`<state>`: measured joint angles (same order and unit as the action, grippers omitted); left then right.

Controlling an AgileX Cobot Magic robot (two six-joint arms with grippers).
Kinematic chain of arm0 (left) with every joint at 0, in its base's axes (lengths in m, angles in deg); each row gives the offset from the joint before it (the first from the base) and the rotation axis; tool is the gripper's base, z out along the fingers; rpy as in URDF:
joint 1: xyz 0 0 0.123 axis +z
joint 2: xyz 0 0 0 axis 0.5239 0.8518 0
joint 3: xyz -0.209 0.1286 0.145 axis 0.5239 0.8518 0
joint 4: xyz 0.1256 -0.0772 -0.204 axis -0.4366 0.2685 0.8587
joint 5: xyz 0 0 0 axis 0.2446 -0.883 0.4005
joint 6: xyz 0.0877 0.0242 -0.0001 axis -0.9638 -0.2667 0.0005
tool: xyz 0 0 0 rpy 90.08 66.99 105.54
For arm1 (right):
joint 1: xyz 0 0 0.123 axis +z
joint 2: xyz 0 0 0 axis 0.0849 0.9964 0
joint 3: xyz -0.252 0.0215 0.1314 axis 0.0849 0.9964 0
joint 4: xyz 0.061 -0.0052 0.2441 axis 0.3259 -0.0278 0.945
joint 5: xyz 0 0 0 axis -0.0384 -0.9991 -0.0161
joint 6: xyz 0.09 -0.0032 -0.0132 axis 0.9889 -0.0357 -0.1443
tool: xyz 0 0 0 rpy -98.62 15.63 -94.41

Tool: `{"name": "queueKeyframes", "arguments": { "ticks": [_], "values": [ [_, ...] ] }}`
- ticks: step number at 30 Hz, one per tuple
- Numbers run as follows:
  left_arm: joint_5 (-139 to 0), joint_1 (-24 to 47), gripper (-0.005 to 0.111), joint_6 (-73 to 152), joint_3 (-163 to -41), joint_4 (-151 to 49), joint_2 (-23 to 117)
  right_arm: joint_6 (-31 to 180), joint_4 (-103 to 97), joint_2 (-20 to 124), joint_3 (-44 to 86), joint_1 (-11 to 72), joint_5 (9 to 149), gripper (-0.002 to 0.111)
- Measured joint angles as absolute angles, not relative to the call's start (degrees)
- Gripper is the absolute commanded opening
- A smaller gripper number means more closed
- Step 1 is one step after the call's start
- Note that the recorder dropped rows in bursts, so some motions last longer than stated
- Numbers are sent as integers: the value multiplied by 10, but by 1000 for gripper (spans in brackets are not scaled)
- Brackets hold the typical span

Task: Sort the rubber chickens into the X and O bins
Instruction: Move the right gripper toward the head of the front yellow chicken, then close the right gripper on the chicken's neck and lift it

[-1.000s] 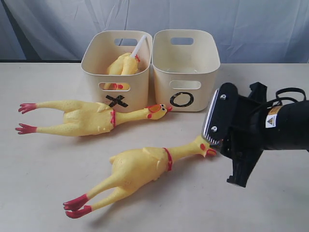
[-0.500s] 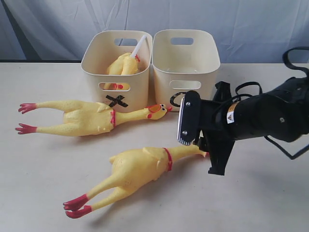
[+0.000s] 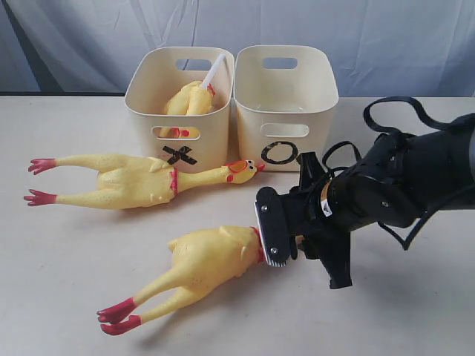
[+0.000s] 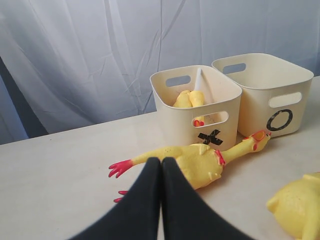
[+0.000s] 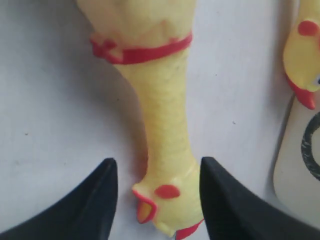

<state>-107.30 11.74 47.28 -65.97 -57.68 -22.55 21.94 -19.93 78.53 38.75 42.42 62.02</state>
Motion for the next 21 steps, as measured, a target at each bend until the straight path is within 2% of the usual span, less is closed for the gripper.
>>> {"name": "queueKeyframes", "arguments": {
  "ticks": [13,21],
  "values": [
    [-1073,117,0,474,-660,-577,-226,218,-238,840,378,424,675,48],
    [-1073,117,0,475,-660,-577,-226,218,-240,861,347,424,680,5]
  ]
}}
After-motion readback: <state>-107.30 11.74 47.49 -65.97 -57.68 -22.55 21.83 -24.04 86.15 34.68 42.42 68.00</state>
